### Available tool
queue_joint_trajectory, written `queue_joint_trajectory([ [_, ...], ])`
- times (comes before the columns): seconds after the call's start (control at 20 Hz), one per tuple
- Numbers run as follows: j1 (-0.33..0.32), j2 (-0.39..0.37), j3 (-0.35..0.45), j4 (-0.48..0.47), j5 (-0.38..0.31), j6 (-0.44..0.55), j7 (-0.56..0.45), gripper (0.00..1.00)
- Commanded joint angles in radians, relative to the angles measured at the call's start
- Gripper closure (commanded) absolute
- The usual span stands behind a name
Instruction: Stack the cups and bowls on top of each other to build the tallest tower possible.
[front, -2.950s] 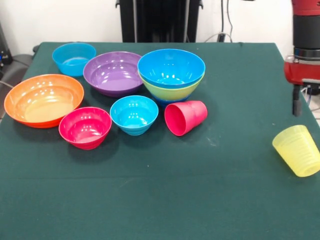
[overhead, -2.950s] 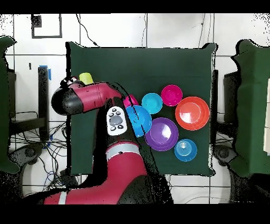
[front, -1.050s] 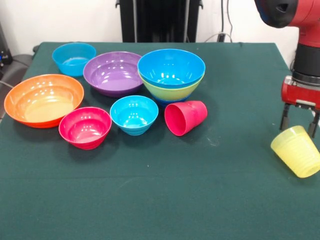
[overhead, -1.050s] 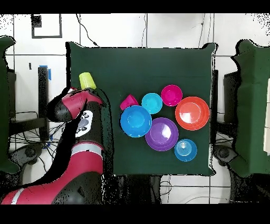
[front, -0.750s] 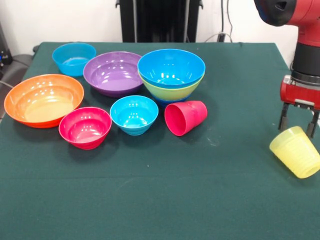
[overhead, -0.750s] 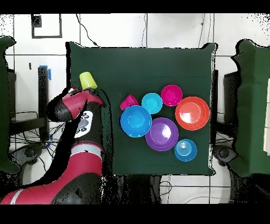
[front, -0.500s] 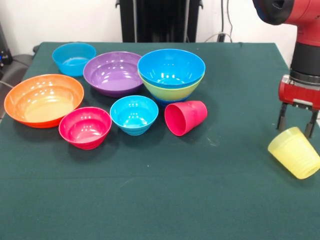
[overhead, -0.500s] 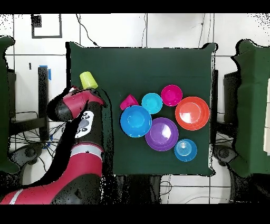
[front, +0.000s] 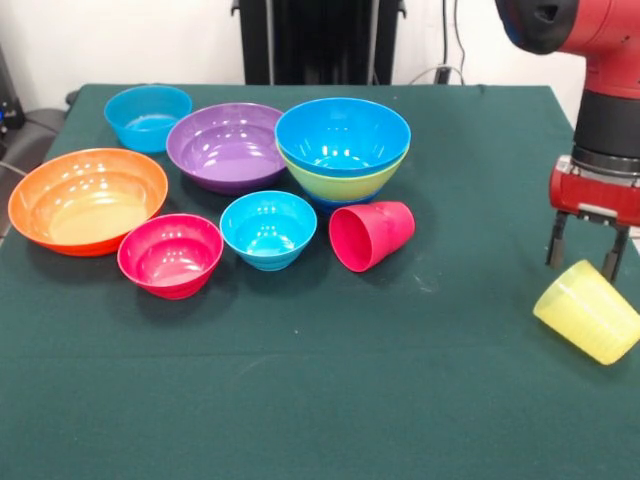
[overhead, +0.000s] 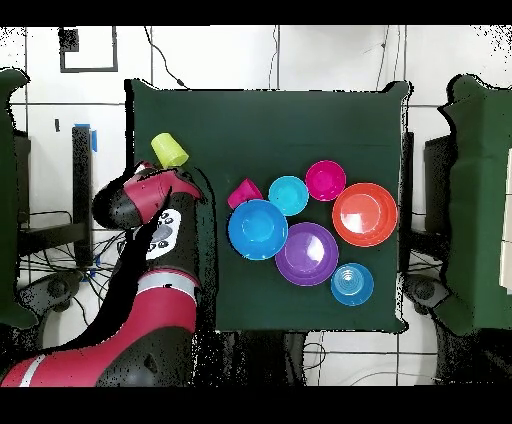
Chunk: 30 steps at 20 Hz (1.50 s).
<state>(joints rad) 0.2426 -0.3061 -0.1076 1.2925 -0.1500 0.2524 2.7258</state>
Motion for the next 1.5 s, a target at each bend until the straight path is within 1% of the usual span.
queue_joint_trajectory([
  [0.05, -0.031, 0.075, 0.054, -0.056, 0.003, -0.11, 0.053, 0.0],
  [0.5, -0.033, 0.087, 0.056, -0.049, 0.02, -0.159, 0.053, 0.0],
  [0.7, -0.055, 0.08, 0.079, -0.029, 0.012, -0.176, 0.041, 0.0],
  [0.75, -0.055, 0.079, 0.08, -0.021, 0.018, -0.185, 0.052, 0.0],
  [0.8, -0.049, 0.08, 0.073, -0.013, 0.024, -0.201, 0.067, 1.0],
  [0.9, -0.037, 0.086, 0.051, -0.021, 0.021, -0.223, 0.072, 1.0],
  [1.0, -0.048, 0.075, 0.06, -0.022, 0.008, -0.214, 0.053, 1.0],
  [1.1, -0.038, 0.078, 0.048, -0.014, 0.012, -0.233, 0.065, 1.0],
  [1.35, -0.042, 0.088, 0.053, -0.012, 0.011, -0.254, 0.063, 1.0],
  [1.5, -0.051, 0.079, 0.061, -0.004, 0.005, -0.257, 0.053, 1.0],
])
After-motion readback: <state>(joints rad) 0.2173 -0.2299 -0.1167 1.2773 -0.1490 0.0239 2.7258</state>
